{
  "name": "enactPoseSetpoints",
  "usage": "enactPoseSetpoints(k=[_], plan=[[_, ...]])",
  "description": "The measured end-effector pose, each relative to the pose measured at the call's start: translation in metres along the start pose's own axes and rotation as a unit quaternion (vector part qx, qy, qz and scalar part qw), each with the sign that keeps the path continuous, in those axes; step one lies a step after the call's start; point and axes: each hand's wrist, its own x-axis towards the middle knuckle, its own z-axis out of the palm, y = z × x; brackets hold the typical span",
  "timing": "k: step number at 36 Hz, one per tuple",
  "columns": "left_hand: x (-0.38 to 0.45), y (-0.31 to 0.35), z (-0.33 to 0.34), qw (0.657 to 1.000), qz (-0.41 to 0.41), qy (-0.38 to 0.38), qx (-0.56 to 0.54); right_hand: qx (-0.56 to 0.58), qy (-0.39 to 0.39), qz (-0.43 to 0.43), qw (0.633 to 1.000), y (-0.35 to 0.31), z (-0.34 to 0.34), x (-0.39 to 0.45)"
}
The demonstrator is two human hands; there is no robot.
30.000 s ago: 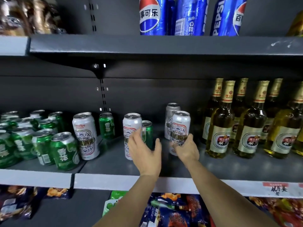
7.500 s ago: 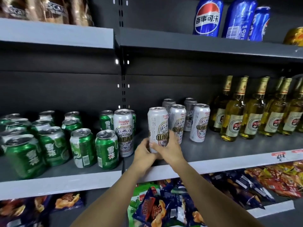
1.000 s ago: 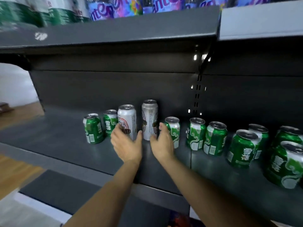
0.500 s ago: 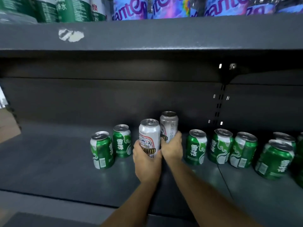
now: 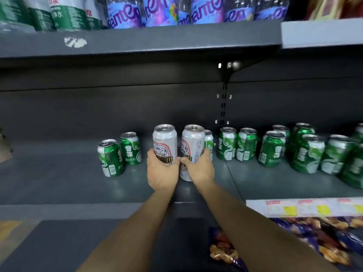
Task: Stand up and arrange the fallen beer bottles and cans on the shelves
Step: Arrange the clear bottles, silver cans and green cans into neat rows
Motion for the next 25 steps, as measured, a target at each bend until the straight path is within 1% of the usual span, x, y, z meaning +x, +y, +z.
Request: enactPoseSetpoints(k=[5,8,11,15,18,21,25], plan=[[-0.072,0.038,0.012,0.999,0.021,-0.033,-0.016,0.016,0.072,-0.001,0.997,0.019,-0.074,-0.043],[-0.123,0.057,0.025,0.997,0.025,-0.068,-0.025,0.029,0.121,0.006,0.992,0.035,-0.132,-0.068],[-0.175,0.077,0.041,0.995,0.023,-0.091,-0.039,0.036,0.185,0.009,0.982,0.050,-0.194,-0.093],[-0.244,0.106,0.063,0.989,0.025,-0.121,-0.075,0.003,0.248,0.017,0.969,0.066,-0.282,-0.123],[-0.290,0.126,0.083,0.985,0.032,-0.146,-0.091,-0.027,0.276,0.017,0.961,0.083,-0.345,-0.143],[-0.334,0.143,0.106,0.980,0.042,-0.172,-0.093,-0.053,0.310,0.035,0.949,0.106,-0.400,-0.163],[-0.394,0.165,0.141,0.967,0.056,-0.229,-0.099,-0.063,0.349,0.073,0.932,0.140,-0.464,-0.187]])
